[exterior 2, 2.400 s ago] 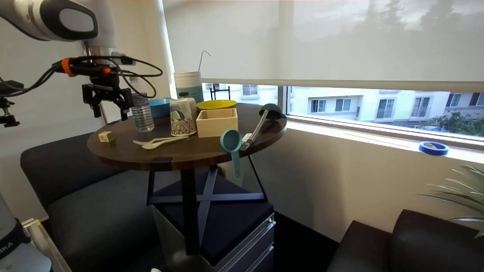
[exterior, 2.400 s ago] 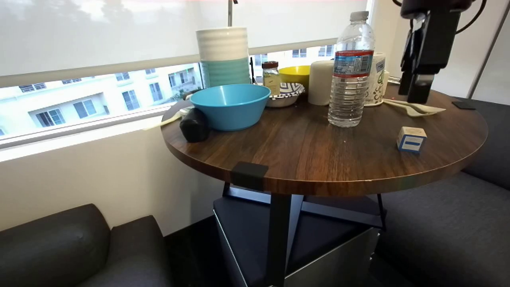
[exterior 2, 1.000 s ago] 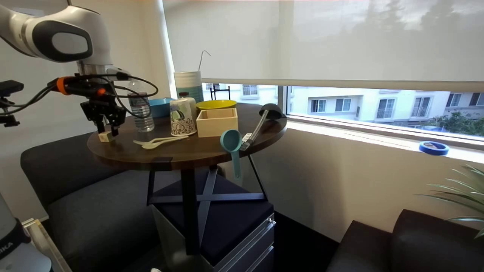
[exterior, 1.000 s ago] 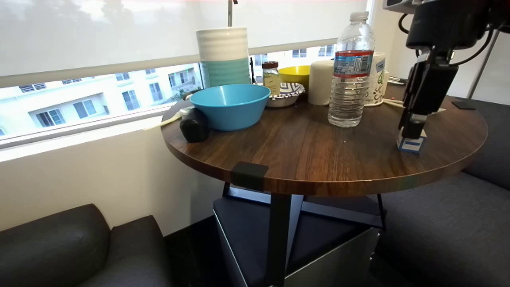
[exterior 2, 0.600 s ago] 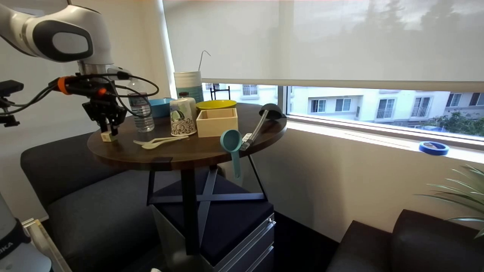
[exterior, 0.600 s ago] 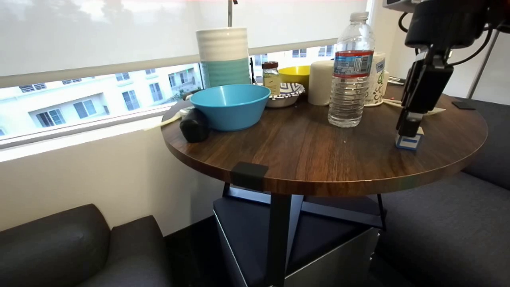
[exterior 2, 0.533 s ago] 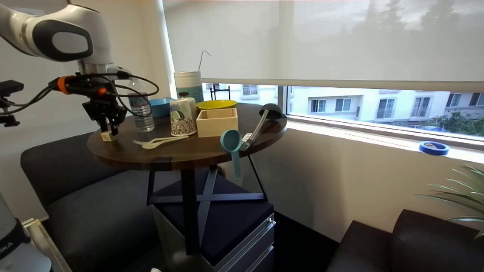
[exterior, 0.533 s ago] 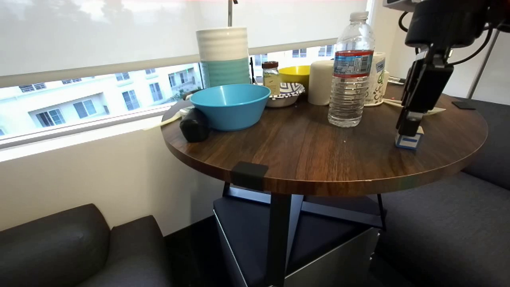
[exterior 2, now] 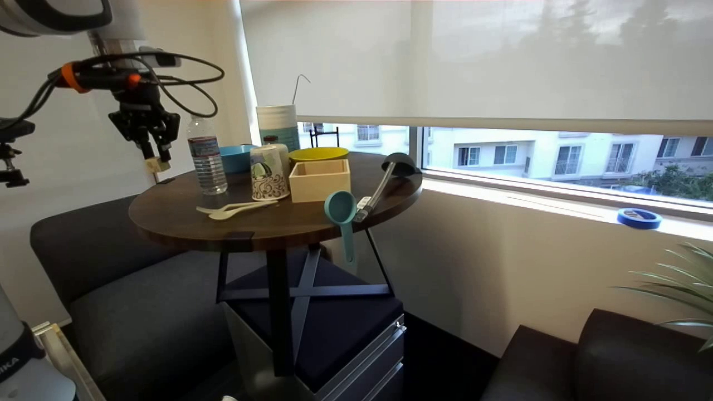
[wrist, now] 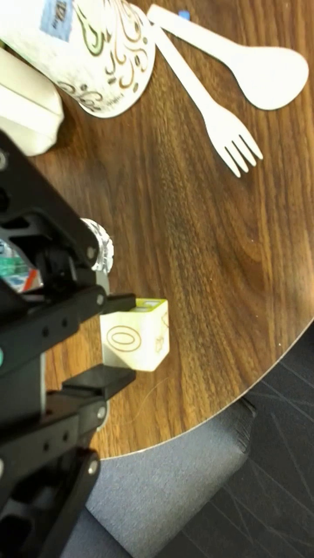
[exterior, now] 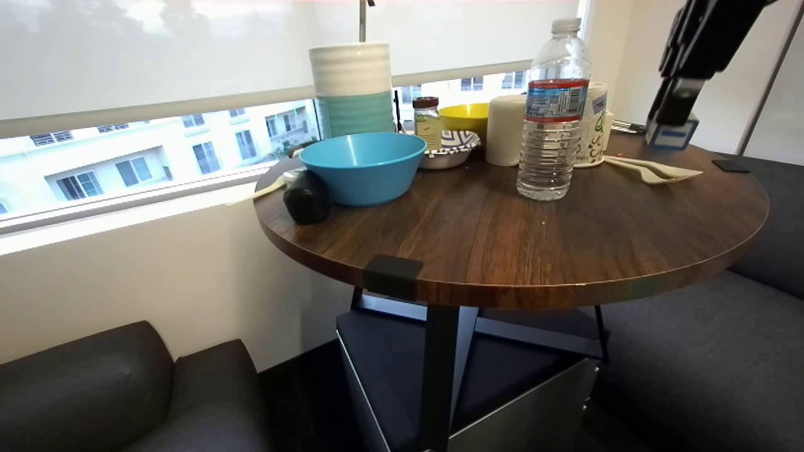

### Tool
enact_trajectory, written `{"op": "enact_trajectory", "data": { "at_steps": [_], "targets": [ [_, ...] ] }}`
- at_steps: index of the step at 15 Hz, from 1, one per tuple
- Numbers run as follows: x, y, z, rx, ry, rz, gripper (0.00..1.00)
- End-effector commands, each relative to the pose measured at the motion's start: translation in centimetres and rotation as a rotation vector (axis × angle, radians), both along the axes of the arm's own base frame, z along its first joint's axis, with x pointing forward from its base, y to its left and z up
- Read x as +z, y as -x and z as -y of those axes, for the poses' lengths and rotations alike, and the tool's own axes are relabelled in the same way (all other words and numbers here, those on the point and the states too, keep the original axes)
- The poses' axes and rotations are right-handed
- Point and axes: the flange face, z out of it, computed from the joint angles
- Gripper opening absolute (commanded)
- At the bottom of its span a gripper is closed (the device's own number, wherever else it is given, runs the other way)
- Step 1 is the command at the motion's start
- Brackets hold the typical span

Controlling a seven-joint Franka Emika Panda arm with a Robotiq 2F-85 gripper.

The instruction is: Put the block on the bottle

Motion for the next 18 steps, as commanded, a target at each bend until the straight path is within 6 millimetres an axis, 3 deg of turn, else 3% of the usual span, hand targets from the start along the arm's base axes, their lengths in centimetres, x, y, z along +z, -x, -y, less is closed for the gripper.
{"op": "enact_trajectory", "data": {
  "at_steps": [1, 4, 8, 9, 13, 14, 18],
  "targets": [
    [5.8, -0.2, 0.0, -0.005, 0.071, 0.059, 0.10],
    [9.7, -1.6, -0.6, 0.013, 0.075, 0.121, 0.10],
    [13.1, -3.8, -2.0, 0.031, 0.091, 0.184, 0.10],
    [11.8, -2.0, -1.1, 0.030, 0.058, 0.181, 0.35],
    [12.6, -3.5, -1.9, 0.038, 0.064, 0.184, 0.35],
    [12.1, -3.8, -2.0, 0.041, 0.061, 0.182, 0.10],
    [12.3, -4.8, -2.4, 0.039, 0.060, 0.189, 0.10]
  ]
}}
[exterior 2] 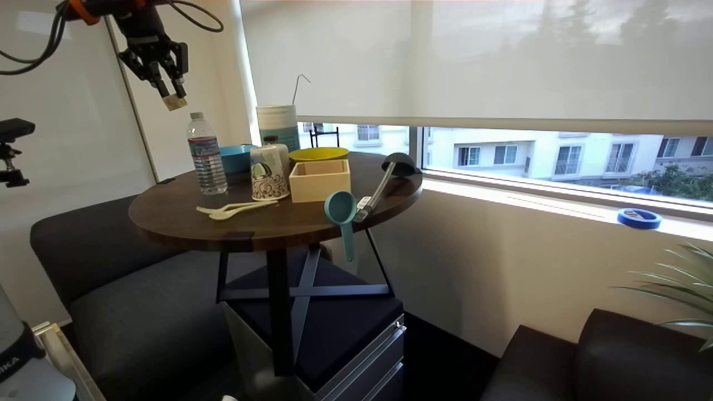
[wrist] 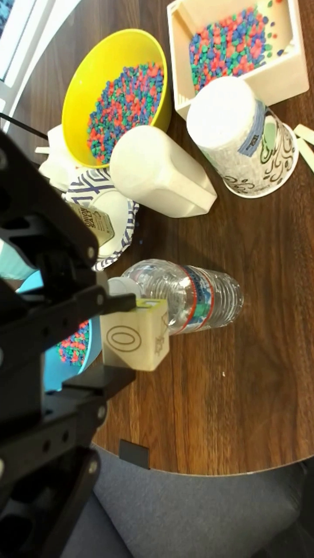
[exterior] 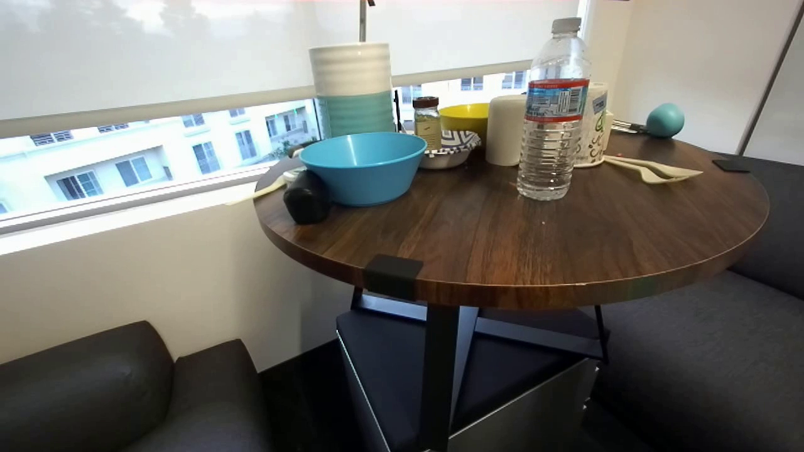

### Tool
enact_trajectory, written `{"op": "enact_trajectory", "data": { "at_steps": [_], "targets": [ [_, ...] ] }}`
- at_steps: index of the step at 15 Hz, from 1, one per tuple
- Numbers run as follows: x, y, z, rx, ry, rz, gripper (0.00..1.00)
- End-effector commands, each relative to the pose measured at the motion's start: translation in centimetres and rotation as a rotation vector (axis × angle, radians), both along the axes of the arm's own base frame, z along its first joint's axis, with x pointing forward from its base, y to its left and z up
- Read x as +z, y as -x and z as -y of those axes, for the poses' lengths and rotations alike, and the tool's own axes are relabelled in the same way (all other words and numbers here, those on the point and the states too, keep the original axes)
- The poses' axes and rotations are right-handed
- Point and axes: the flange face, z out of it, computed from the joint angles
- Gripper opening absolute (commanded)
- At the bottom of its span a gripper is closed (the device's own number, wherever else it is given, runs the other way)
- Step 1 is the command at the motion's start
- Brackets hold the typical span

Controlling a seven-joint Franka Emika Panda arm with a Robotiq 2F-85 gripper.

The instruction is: Put the block on the bottle

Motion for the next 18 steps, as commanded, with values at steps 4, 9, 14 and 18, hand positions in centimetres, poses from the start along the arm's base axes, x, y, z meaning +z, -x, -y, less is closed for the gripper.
{"op": "enact_trajectory", "data": {
  "at_steps": [4, 9, 14, 18],
  "targets": [
    [0.6, -2.2, -0.5, 0.011, -0.013, 0.024, 0.10],
    [0.6, -3.6, -0.3, 0.019, -0.014, 0.006, 0.10],
    [0.4, -4.5, -0.2, 0.027, -0.010, -0.020, 0.10],
    [0.2, -4.9, -0.2, 0.033, -0.004, -0.044, 0.10]
  ]
}}
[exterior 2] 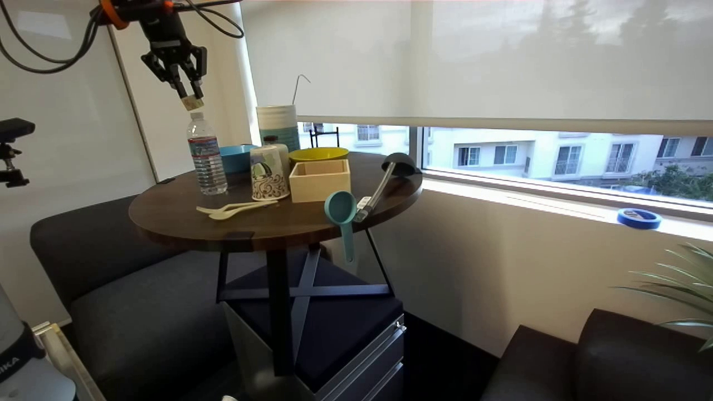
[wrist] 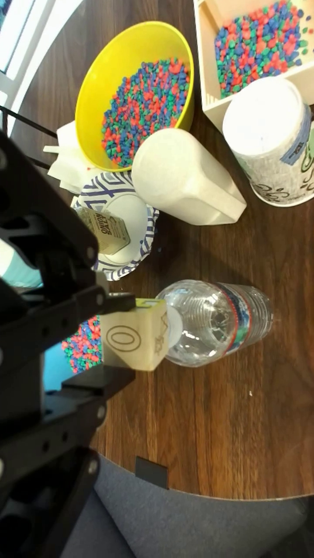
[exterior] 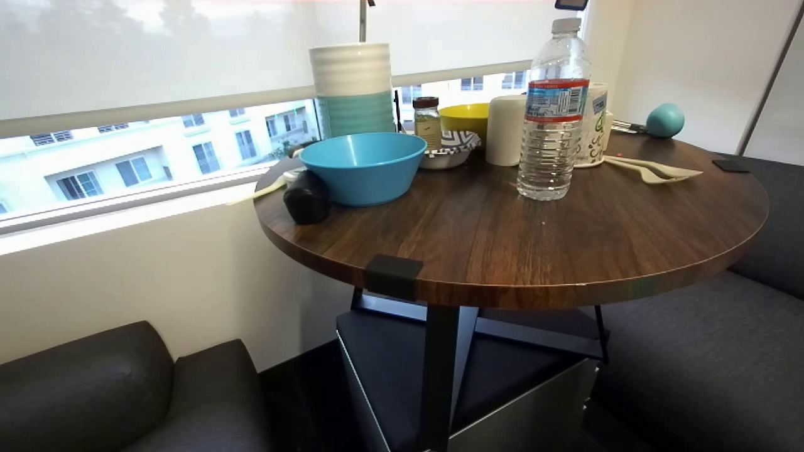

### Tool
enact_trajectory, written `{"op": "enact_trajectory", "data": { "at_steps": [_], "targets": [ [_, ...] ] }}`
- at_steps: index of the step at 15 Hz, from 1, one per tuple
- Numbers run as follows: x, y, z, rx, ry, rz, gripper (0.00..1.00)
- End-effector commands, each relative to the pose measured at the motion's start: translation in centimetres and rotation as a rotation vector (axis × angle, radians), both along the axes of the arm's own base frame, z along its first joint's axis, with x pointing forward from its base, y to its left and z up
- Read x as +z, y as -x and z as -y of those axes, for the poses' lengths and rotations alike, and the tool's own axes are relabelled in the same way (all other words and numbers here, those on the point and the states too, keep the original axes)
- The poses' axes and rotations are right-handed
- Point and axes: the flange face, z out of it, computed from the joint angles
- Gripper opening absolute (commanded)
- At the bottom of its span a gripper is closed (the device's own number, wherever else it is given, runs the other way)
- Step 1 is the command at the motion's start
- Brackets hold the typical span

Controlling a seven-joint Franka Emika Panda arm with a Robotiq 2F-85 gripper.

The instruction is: Put the block on the bottle

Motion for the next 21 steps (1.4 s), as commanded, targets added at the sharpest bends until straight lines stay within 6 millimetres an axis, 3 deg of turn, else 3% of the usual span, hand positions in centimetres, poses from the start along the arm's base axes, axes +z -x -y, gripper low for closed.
{"op": "enact_trajectory", "data": {
  "at_steps": [1, 21],
  "targets": [
    [0.52, -0.60, 0.00, 0.021, 0.005, -0.038, 0.10],
    [0.32, -1.43, -0.15, 0.020, -0.006, -0.047, 0.10]
  ]
}}
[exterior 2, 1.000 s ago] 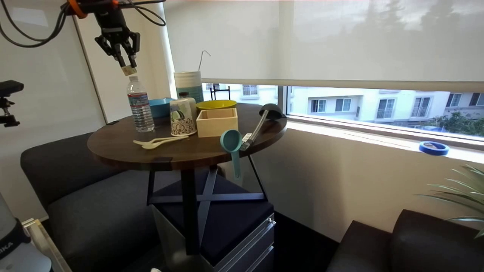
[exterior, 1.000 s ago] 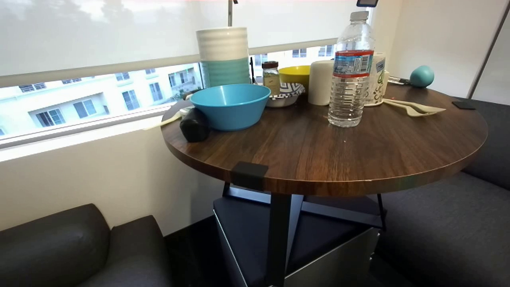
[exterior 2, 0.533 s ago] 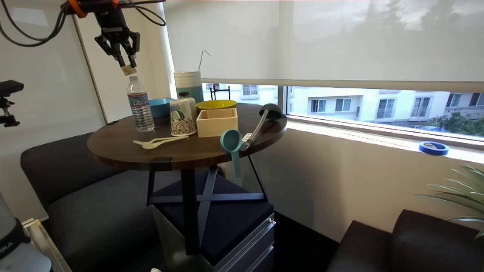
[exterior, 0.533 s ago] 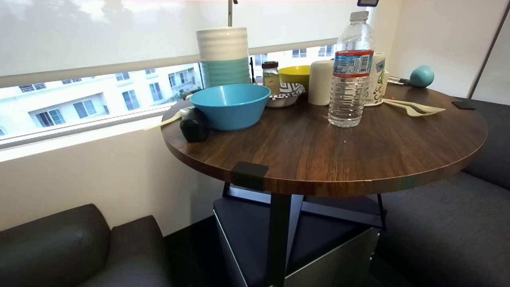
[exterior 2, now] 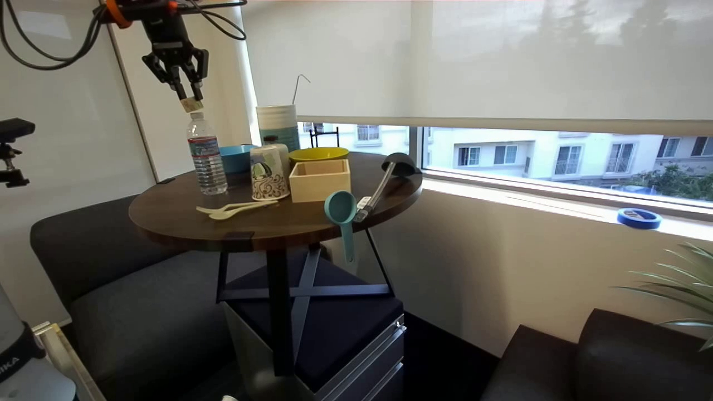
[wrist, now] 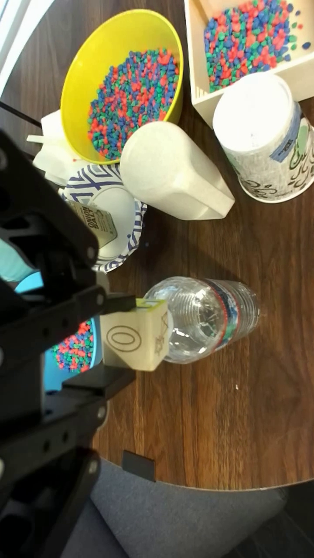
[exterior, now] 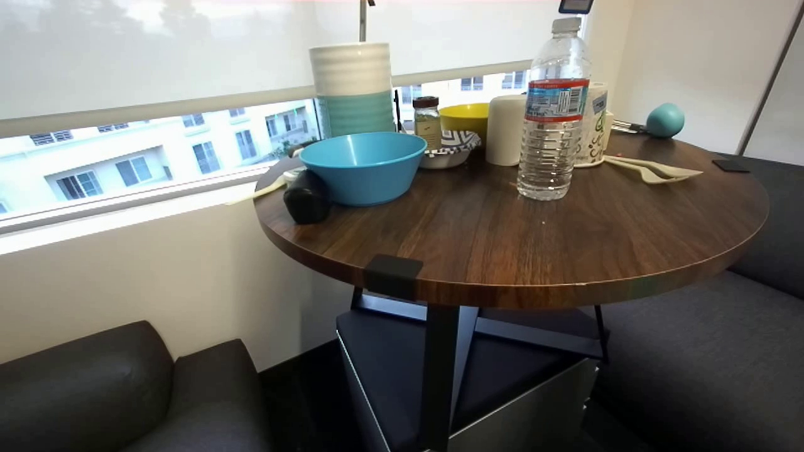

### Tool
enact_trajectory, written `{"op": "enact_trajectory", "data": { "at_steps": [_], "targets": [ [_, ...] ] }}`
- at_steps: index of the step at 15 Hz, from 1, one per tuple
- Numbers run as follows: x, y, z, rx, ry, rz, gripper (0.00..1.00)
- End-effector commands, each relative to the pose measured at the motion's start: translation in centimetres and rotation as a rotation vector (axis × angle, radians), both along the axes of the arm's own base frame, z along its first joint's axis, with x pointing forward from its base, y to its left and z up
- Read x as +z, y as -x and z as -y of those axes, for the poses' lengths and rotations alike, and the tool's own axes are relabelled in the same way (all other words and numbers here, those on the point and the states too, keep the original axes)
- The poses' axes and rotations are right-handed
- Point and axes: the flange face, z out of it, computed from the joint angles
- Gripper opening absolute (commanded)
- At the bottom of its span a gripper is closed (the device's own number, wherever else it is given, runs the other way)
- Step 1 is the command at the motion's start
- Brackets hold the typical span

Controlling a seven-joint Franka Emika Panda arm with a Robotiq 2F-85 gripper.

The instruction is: Put the block on the bottle

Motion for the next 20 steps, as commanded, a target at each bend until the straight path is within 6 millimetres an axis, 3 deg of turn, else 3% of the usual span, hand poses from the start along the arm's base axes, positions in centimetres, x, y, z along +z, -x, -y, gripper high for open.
{"op": "enact_trajectory", "data": {
  "at_steps": [1, 9, 10, 11, 13, 17, 20],
  "targets": [
    [0.52, -0.87, -0.14, 0.008, -0.018, 0.003, 0.10],
    [0.07, -1.08, -0.16, 0.009, -0.013, -0.012, 0.10],
    [0.05, -1.11, -0.16, 0.007, -0.013, -0.013, 0.13],
    [0.08, -1.17, -0.10, -0.002, -0.011, -0.009, 0.60],
    [0.08, -1.18, -0.01, -0.005, -0.009, -0.007, 0.68],
    [0.14, -1.14, 0.16, -0.010, -0.010, -0.005, 0.96],
    [0.97, -0.78, 0.42, -0.012, -0.015, 0.025, 1.00]
  ]
}}
